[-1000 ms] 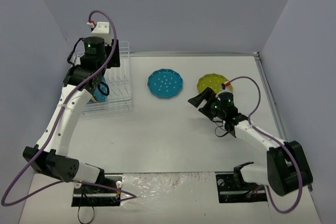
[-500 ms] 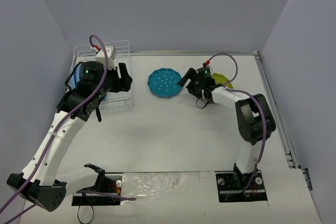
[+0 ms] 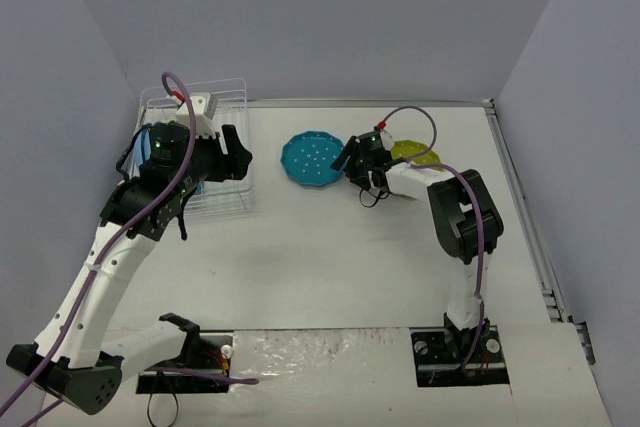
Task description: Load the plates into the dish rack
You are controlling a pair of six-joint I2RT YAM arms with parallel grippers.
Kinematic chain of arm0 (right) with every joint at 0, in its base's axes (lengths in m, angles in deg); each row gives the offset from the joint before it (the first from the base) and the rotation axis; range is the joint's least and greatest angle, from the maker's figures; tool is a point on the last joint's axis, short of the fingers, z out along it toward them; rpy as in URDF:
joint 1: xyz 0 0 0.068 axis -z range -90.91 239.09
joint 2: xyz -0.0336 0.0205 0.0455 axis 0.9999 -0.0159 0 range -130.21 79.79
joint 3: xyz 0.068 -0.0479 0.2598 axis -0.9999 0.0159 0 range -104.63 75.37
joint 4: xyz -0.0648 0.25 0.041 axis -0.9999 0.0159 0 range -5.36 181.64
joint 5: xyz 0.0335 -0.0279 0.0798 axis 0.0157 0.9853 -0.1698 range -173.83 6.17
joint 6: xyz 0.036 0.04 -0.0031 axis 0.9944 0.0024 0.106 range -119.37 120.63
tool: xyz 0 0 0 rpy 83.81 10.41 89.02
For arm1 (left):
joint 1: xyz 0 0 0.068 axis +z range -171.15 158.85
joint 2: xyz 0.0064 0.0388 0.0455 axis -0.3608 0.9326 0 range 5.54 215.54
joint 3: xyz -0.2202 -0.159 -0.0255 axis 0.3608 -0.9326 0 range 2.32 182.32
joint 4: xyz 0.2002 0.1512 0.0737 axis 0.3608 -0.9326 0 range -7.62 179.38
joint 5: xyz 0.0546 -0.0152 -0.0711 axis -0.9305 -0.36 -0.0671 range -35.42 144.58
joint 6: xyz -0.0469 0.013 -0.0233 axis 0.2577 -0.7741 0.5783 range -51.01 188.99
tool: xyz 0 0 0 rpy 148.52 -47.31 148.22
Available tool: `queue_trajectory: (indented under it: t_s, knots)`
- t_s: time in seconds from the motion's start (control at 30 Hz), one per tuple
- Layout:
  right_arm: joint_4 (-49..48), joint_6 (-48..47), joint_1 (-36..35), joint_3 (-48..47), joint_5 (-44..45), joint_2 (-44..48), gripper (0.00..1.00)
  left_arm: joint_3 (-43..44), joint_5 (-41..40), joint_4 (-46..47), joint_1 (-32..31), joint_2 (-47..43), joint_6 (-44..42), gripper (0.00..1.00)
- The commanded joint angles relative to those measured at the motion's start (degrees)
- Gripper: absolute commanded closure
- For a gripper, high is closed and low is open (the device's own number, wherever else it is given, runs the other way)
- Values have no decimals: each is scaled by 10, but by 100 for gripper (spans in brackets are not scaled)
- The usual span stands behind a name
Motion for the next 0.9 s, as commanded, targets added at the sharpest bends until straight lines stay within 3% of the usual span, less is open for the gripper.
queue_trajectory:
  t_s: [0.0, 0.5, 0.87]
  knots:
    - [-20, 45, -18, -27, 64, -1, 35, 3, 15, 39, -2, -9, 12, 39]
    - [-26, 127, -55, -25, 169, -29, 51, -3, 17, 33, -3, -20, 6, 39]
    - [-15, 141, -56, -30, 188, -40, 53, -6, 25, 33, -2, -22, 9, 39]
